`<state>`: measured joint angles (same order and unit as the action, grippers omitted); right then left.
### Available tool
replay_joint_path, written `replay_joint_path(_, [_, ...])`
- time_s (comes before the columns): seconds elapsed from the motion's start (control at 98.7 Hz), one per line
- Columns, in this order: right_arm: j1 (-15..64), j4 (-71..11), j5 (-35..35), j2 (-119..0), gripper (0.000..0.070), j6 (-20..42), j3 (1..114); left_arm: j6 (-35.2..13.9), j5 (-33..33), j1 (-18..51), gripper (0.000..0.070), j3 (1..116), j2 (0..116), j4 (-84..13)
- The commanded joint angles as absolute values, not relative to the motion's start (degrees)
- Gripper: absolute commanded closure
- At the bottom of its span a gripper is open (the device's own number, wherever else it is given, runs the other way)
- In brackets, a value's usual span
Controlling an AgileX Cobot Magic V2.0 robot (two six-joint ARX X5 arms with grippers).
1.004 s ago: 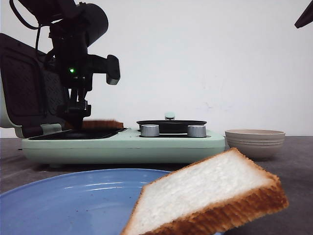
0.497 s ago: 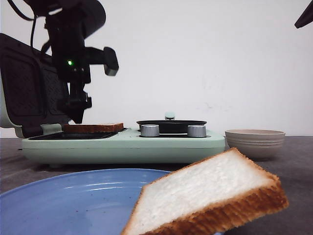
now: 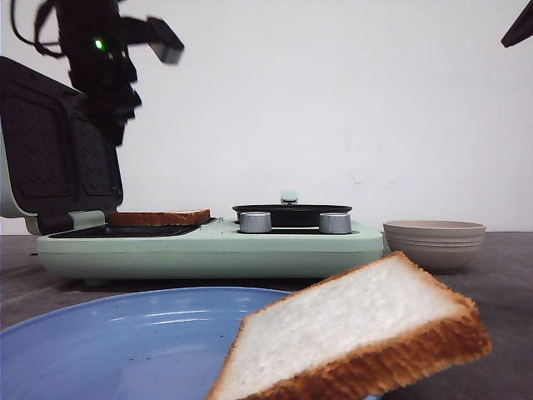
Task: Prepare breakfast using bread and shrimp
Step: 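Raise the left gripper away from the toaster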
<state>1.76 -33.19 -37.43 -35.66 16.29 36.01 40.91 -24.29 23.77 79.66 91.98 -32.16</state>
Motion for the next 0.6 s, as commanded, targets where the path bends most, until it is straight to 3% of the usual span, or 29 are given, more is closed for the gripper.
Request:
replay_joint_path(0.0, [1.76,-32.62,-37.50,-35.88,0.0307,15.42,36.86,33.39,-24.56,24.14,0.0645,81.03,90.39,-32.95])
replay_joint_path(0.223, [1.76,-32.64,-37.50,-35.88,0.0307,15.51,36.86,25.12,-23.11,24.14,0.0645,81.03,82.67,-35.55])
replay_joint_path(0.588, [1.76,-33.12,-37.56,-35.86,0.0307,16.10,36.86,15.59,-14.48,24.14,0.0645,81.03,69.45,-40.84])
